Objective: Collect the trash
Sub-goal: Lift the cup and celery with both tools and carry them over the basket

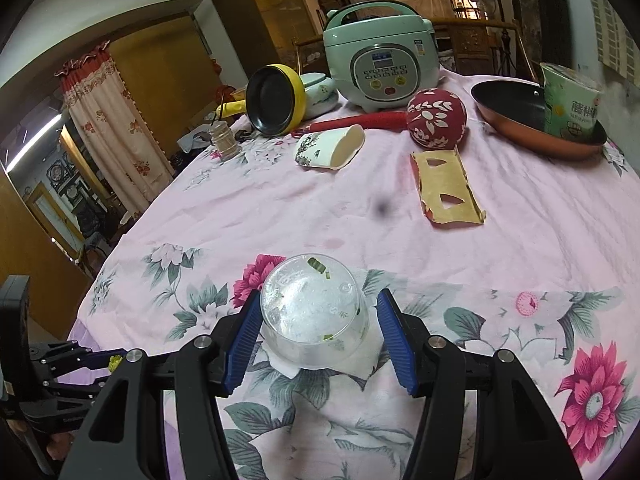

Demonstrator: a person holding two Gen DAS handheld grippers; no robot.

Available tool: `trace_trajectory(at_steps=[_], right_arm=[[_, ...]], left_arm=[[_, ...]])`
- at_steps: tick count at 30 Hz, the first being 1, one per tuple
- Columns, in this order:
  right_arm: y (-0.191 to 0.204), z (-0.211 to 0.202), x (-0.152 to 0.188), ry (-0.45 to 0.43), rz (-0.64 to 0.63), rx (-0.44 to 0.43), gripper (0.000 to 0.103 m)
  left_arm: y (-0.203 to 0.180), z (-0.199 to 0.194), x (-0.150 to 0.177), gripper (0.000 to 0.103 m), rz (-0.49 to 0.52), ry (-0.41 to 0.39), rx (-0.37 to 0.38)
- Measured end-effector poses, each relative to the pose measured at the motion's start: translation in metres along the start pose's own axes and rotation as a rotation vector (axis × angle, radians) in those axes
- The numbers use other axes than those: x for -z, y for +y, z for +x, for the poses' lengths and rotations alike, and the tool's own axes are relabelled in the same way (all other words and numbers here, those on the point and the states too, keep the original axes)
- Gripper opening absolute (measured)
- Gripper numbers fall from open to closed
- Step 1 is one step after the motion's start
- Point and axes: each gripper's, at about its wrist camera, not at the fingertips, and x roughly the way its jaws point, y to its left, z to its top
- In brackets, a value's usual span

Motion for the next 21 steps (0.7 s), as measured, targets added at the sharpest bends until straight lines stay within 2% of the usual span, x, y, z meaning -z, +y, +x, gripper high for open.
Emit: trace_trajectory(at_steps=[2, 4, 5, 7, 10, 14, 21], right_arm=[[-0.001, -0.001, 0.000, -0.001, 0.001, 0.000, 0.058], [-0.002, -0.001, 0.000, -0.001, 0.001, -0.001, 0.058], [-0.002, -0.001, 0.000, -0.001, 0.000, -0.003, 0.058], [-0.002, -0.002, 0.001, -0.001, -0.003, -0.006, 0.058], [-0.002, -0.003, 0.001, 0.000, -0.008, -0.009, 0.058], [-0.002, -0.002, 0.001, 0.003, -0.009, -0.011, 0.058], [0.000, -0.002, 0.002, 0.007, -0.015, -0.013, 0.058]], left_arm=[[0.002, -0.012, -0.003, 0.048, 0.005, -0.037, 0.006], [0.000, -0.020, -0.008, 0.060, 0.046, -0.060, 0.004], [-0.002, -0.019, -0.011, 0.061, 0.061, -0.060, 0.001], [-0.007, -0.018, -0.015, 0.061, 0.099, -0.055, -0.019], [-0.021, -0.012, -0.010, 0.061, 0.204, -0.031, 0.004], [-0.038, 0.001, 0.005, 0.060, 0.339, -0.001, -0.057], [-0.018, 0.017, -0.003, 0.045, 0.331, 0.054, -0.027]])
